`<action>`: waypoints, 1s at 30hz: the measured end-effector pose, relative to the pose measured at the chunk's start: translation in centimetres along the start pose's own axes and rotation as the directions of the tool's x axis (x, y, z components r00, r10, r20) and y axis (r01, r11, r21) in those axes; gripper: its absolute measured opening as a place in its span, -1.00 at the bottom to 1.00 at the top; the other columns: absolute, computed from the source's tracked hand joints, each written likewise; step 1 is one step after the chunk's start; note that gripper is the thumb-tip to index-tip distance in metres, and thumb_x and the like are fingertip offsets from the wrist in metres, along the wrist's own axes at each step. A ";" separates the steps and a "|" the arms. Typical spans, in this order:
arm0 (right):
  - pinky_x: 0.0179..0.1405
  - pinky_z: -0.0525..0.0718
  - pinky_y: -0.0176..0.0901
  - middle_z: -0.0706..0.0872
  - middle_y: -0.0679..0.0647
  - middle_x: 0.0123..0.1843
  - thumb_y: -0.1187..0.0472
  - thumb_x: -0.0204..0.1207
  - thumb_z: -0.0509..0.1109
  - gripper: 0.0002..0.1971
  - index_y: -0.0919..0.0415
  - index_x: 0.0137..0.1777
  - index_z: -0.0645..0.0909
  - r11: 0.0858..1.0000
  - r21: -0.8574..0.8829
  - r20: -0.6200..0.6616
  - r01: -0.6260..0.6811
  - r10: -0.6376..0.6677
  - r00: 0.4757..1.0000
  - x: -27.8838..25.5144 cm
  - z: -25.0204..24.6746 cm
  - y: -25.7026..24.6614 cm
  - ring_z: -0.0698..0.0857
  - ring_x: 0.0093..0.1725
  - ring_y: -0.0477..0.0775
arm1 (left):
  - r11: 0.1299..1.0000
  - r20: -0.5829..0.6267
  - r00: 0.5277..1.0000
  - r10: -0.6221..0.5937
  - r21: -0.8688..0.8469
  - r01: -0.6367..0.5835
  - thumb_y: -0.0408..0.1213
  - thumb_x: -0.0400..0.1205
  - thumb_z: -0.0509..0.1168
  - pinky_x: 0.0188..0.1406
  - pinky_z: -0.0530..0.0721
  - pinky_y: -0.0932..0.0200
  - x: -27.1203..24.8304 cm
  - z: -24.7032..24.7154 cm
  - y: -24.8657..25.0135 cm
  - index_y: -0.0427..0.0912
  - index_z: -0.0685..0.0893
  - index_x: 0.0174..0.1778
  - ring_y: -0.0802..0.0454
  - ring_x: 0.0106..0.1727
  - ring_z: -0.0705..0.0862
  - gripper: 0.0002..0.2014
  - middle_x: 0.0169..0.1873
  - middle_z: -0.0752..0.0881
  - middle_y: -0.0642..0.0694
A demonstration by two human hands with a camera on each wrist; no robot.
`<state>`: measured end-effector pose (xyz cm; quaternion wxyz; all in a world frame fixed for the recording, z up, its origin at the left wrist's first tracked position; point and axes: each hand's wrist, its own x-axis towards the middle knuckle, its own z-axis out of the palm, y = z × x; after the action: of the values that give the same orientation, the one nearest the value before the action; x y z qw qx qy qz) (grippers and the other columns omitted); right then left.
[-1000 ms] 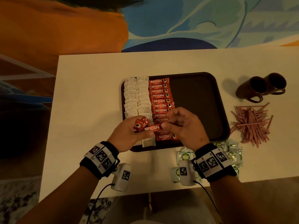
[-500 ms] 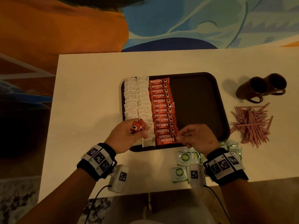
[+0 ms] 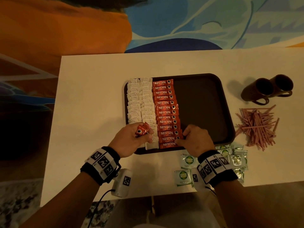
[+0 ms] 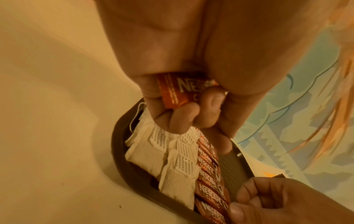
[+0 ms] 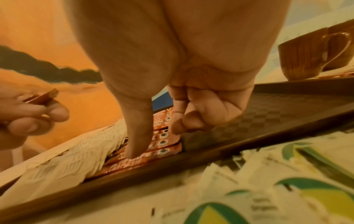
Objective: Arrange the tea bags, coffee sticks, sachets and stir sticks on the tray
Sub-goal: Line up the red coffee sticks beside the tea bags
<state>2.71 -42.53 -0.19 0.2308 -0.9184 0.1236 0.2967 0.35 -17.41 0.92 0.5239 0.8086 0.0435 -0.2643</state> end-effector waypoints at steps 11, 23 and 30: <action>0.11 0.77 0.05 0.67 -0.10 0.08 -0.21 0.34 0.69 -0.43 -0.02 0.20 0.52 0.998 -0.054 0.022 0.024 -0.023 0.999 -0.4 1.8 -0.9 0.73 0.07 0.01 | 0.999 0.025 1.000 0.013 0.052 -0.014 -0.14 0.77 0.32 -0.01 0.68 0.12 0.1 0.3 -0.1 0.09 0.70 0.13 0.38 -0.16 0.74 -0.91 -0.12 0.86 0.19; -0.03 0.80 -0.01 0.69 -0.10 -0.06 -0.14 0.44 0.64 -0.68 -0.06 -0.05 0.57 0.993 0.031 -0.093 0.118 -0.114 0.989 0.2 1.2 -0.5 0.73 -0.05 -0.04 | 0.999 0.114 0.993 0.009 -0.033 -0.005 -0.17 0.84 0.17 -0.26 0.63 0.03 0.3 0.5 -0.1 0.06 0.60 0.30 0.07 -0.40 0.57 -0.83 -0.04 0.85 0.06; -0.02 0.83 0.06 0.69 -0.13 -0.10 -0.01 0.53 0.60 -0.82 -0.09 -0.11 0.61 0.975 0.001 -0.059 0.224 -0.223 0.973 1.1 3.2 -0.3 0.72 -0.11 -0.07 | 0.999 0.130 0.991 0.017 -0.030 -0.013 -0.20 0.84 0.17 -0.26 0.62 0.07 0.4 0.7 -0.2 0.07 0.60 0.29 0.06 -0.39 0.56 -0.82 -0.04 0.84 0.07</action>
<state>2.14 -40.80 -3.07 0.2624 -0.9339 0.0274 0.2415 0.38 -18.02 0.39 0.5392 0.7824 0.0070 -0.3116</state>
